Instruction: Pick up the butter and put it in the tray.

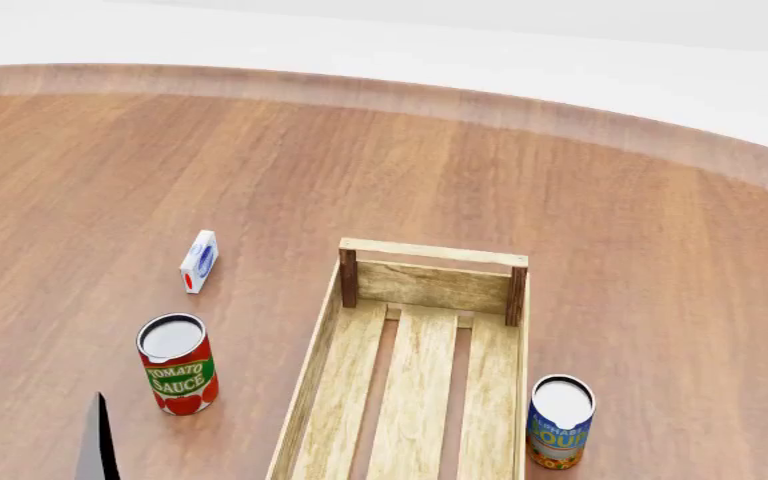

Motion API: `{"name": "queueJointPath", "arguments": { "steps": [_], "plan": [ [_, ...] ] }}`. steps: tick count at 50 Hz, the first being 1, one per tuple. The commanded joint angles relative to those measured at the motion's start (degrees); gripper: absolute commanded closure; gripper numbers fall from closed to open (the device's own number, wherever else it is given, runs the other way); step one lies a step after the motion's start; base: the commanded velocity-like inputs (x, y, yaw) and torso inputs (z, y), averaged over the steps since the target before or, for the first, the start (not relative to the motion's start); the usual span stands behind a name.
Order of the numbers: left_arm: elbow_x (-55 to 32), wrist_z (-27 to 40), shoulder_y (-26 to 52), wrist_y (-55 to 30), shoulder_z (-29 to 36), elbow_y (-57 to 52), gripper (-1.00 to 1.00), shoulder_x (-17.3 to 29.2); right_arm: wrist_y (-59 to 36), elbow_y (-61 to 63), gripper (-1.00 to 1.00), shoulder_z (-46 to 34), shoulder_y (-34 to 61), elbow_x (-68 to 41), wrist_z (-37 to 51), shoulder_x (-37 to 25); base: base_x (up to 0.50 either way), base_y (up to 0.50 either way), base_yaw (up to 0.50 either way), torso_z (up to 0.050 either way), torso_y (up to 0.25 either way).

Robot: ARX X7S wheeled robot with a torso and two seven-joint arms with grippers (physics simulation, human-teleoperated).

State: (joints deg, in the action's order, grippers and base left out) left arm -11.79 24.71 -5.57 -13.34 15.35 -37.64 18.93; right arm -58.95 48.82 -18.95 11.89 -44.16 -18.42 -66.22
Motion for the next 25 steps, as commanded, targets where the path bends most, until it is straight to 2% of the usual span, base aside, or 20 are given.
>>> {"name": "queueJointPath", "arguments": {
  "steps": [1,7,25],
  "plan": [
    [-0.67,-1.76,0.22,-0.46,-1.73,-0.51,-1.00,-0.99,-6.24,0.68,-1.00,-8.01,9.96,4.55,-5.54,4.40,0.00,0.00,0.00,0.000,0.000],
    [-0.97,-1.63,0.26,-0.36,-1.79,-0.52,-1.00,-0.84,-7.60,0.97,-1.00,-13.08,12.98,7.97,-6.47,5.85,0.00,0.00,0.00,0.000,0.000],
    [-1.18,-1.21,0.33,-0.18,-1.33,-0.43,-1.00,-0.48,-7.96,0.85,-1.00,-18.96,17.61,10.46,-9.75,8.26,0.00,0.00,0.00,0.000,0.000]
  ]
}}
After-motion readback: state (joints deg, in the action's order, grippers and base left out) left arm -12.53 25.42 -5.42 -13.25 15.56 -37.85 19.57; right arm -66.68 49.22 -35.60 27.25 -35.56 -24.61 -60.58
